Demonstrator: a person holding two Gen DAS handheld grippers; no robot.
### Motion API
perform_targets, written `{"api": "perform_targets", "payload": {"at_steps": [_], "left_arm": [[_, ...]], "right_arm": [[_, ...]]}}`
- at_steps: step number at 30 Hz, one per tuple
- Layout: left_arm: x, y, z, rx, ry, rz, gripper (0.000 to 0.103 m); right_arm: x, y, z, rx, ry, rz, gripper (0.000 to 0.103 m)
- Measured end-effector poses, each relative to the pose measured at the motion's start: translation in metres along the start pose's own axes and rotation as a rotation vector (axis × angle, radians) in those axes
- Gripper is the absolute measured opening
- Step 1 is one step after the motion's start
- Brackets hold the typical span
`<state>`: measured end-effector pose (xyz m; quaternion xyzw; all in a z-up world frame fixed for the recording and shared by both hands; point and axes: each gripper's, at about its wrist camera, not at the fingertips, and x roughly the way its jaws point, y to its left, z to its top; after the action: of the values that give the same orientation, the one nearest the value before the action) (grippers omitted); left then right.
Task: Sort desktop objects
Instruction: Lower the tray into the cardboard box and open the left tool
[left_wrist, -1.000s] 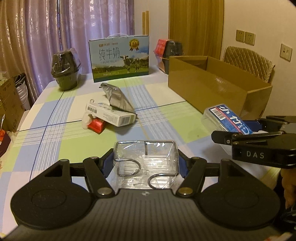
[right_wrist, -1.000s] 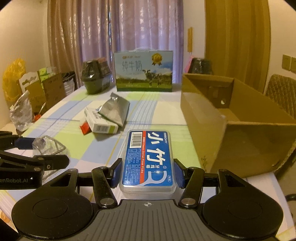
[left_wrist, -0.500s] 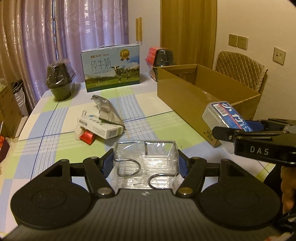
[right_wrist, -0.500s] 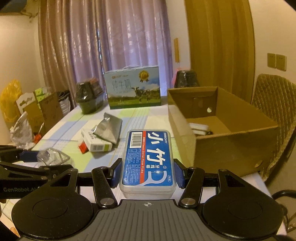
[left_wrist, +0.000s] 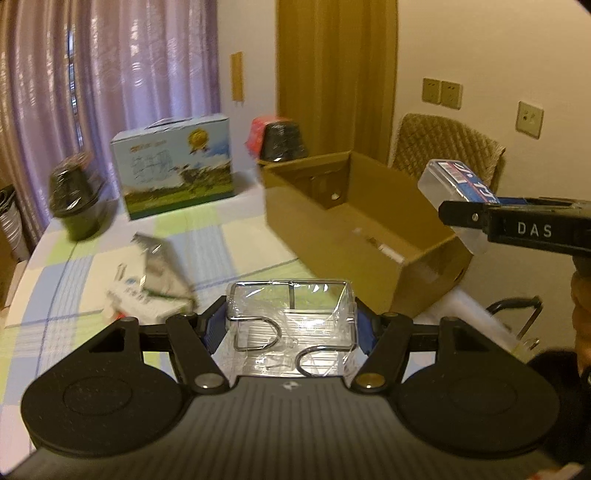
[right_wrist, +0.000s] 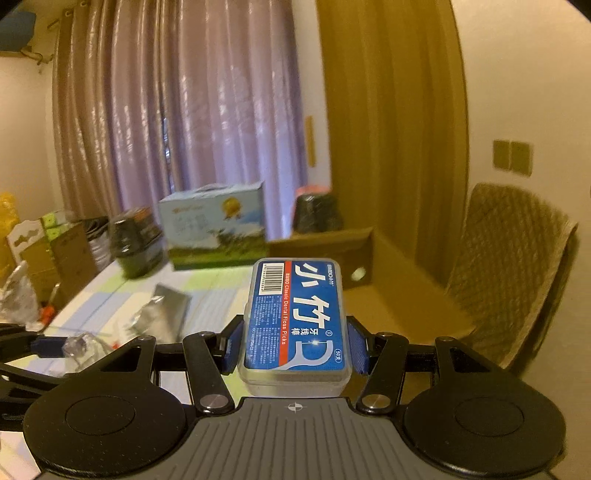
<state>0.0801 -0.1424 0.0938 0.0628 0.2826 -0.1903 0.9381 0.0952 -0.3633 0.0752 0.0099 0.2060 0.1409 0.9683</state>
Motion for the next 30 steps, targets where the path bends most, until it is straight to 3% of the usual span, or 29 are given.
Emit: {"api": "perform_targets", "payload": {"at_steps": [18,30], "left_arm": [[0.09,-0.064,0.09,0.031,-0.048,-0.139,0.063],[0.143,-0.076,0.096,0.045,-0.014,-0.172,0.063]], "right_arm": [[0.057,-0.087,0.036,0.052,0.05,-0.038,0.053],[0.089,-0.118,0.031,0.085,0.089,-0.051,0.053]]}}
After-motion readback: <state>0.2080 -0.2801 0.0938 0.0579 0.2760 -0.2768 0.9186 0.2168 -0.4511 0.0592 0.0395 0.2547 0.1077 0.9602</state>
